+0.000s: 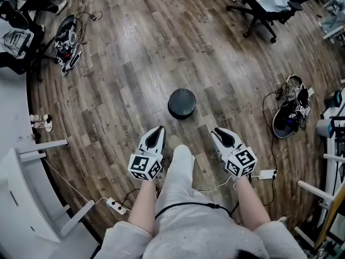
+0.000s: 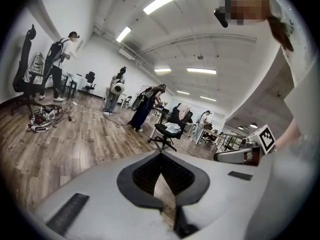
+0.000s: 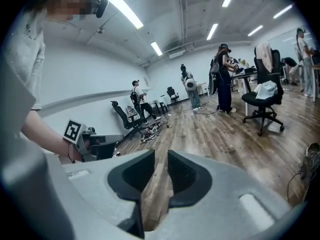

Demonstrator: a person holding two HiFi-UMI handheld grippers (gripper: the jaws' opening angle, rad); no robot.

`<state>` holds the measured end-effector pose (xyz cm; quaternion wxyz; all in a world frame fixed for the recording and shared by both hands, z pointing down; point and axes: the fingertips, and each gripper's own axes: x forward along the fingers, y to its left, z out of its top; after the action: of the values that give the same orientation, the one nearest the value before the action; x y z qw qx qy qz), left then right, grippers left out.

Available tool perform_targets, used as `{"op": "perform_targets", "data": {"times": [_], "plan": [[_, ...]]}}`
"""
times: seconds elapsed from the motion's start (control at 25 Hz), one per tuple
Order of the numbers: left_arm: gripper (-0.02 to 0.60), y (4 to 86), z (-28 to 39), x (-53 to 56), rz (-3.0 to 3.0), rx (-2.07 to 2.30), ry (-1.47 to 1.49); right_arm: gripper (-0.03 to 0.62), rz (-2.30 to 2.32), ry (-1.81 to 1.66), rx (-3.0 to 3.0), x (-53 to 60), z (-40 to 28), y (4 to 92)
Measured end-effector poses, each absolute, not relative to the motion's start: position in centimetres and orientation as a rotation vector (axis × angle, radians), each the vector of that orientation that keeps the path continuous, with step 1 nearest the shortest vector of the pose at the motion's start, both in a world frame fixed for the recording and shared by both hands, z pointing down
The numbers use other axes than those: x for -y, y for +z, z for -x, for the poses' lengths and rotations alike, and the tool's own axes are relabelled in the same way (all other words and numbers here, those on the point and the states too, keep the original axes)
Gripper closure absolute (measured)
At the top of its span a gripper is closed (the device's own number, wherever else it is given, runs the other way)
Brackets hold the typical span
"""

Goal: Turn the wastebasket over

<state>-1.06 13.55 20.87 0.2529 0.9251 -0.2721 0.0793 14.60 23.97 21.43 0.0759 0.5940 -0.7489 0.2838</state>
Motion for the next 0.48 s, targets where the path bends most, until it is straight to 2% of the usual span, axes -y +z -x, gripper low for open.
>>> {"op": "perform_targets", "data": {"times": [0.48], "plan": [[0.583,27.3,-3.1,-6.8,-2.391,0.699,0.225,0.52,-1.659,1.031,2.234,-16.3,-17.2,28.9]]}}
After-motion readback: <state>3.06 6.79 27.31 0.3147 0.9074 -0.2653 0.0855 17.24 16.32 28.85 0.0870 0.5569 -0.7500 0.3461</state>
